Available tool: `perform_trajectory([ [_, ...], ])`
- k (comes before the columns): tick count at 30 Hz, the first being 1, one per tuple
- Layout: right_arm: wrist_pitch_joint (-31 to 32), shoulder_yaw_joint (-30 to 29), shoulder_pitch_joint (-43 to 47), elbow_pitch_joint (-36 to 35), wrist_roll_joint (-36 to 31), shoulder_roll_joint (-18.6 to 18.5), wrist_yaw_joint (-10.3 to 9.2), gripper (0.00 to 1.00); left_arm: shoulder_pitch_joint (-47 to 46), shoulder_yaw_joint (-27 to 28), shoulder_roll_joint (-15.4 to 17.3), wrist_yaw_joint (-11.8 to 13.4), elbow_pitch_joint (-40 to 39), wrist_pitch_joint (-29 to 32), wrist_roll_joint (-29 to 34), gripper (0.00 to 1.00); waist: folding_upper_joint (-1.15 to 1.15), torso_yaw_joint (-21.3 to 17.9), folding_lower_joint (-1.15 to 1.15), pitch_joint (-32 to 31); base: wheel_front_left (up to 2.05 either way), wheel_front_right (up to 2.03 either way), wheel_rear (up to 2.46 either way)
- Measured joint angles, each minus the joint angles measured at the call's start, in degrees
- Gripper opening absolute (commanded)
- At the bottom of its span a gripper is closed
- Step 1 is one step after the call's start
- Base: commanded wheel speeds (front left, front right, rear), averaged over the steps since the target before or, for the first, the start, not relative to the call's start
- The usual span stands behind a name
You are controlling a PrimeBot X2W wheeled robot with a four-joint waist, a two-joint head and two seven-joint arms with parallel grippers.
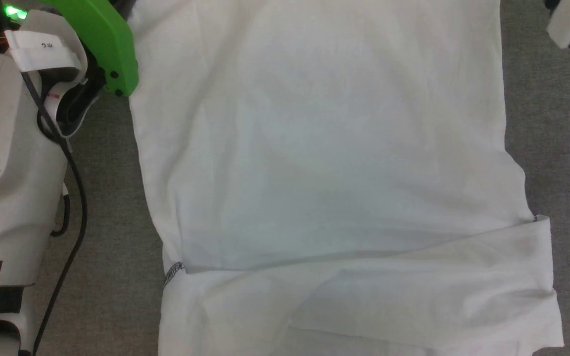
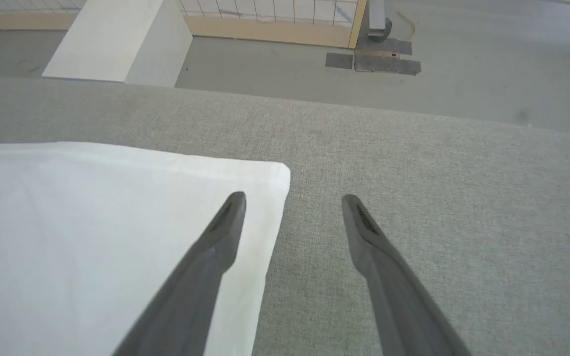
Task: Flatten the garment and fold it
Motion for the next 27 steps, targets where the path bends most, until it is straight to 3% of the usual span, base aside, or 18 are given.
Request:
perform_trajectory([
  [6, 2.1, -0.5, -3.6, 7.9, -6.3, 2.8, 0.00, 1.00, -1.0, -1.1, -0.6, -0.2, 0.1, -0.7, -0.1, 0.00, 0.00, 1.3, 0.00, 1.0, 0.00, 0.00, 0.00],
  [14, -1.4, -3.7, -6.8, 14.8, -11.7, 5.0, 0.00, 1.00, -2.9, -2.3, -1.4, -0.6, -0.1, -1.7, -0.7, 0.00, 0.00, 3.2, -0.01, 3.0, 0.00, 0.00, 0.00],
  [16, -2.0, -3.6, -7.9, 15.5, -11.7, 5.0, 0.00, 0.11, -3.4, -2.6, -1.5, -0.7, -0.1, -2.0, -0.9, 0.00, 0.00, 3.6, -0.01, 3.5, 0.00, 0.00, 0.00],
  [17, -2.4, -3.6, -8.1, 15.7, -11.7, 5.0, 0.00, 0.00, -3.5, -2.7, -1.5, -0.7, -0.1, -2.2, -1.0, 0.00, 0.00, 3.7, -0.01, 3.6, 0.00, 0.00, 0.00],
  [24, -5.7, -4.6, -8.7, 17.3, -11.7, 4.9, 0.01, 0.00, -3.6, -3.4, -1.6, -0.7, 1.1, -4.9, -1.9, 0.00, 0.00, 4.2, 0.00, 2.9, 0.00, 0.00, 0.00],
  [27, -9.0, -5.2, -8.7, 17.3, -12.1, 3.7, 0.01, 0.00, -3.6, -2.7, -1.5, -0.7, 1.5, -9.2, -1.5, 0.00, 0.00, 4.1, 0.00, 1.9, 0.00, 0.00, 0.00],
])
